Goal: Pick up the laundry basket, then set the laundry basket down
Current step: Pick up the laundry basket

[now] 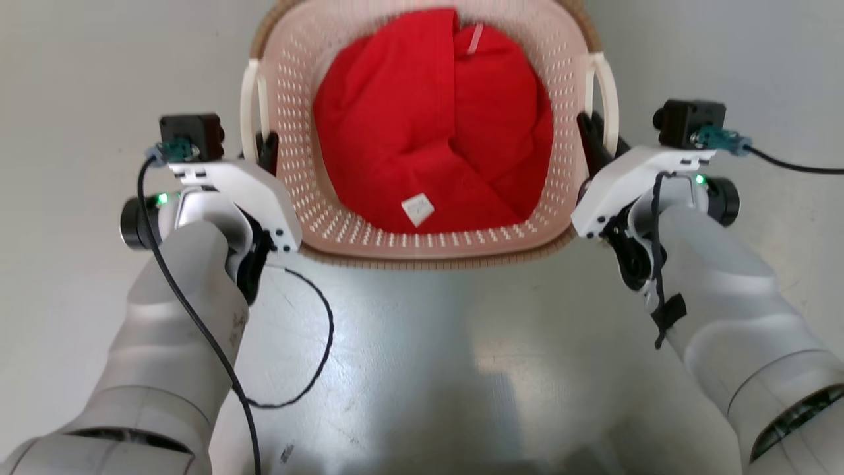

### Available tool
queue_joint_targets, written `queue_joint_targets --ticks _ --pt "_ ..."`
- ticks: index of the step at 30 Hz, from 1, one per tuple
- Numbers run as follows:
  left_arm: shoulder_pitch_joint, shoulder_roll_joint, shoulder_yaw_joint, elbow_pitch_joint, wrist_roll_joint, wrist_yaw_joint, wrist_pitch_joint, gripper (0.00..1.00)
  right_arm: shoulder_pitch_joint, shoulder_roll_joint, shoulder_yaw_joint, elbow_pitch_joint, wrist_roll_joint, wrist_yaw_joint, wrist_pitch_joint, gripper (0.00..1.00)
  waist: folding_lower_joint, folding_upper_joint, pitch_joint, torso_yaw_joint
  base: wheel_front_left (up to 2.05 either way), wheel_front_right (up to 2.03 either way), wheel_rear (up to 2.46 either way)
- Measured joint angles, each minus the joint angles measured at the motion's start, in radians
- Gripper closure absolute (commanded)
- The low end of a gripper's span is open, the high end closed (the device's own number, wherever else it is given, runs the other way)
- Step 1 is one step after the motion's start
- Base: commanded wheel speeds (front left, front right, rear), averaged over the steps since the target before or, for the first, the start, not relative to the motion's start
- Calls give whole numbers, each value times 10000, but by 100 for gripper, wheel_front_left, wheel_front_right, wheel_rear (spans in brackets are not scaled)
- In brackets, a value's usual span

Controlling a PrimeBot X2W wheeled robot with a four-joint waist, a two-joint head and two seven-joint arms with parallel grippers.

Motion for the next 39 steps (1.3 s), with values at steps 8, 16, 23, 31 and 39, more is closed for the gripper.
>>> queue_joint_targets --ticks 8,16,23,31,39 --pt "721 -46 -232 102 -228 0 585 100 642 10 299 123 489 0 717 100 0 0 -1099 -74 0 0 0" --pt "1624 -144 -516 148 -639 0 1043 100 1416 40 399 263 1047 0 1567 100 1 0 -2405 -150 0 0 0" --pt "2298 -174 -696 167 -784 0 1402 100 1966 79 589 391 1271 0 2199 100 1 0 -3574 -242 0 0 0" --pt "3238 -203 -769 180 -936 17 2008 100 2870 167 746 497 1501 0 2828 100 0 0 -4843 -318 0 0 0" --pt "3854 -245 -832 194 -1183 21 2454 100 3449 176 926 556 1632 0 3379 100 0 0 -5900 -351 0 0 0"
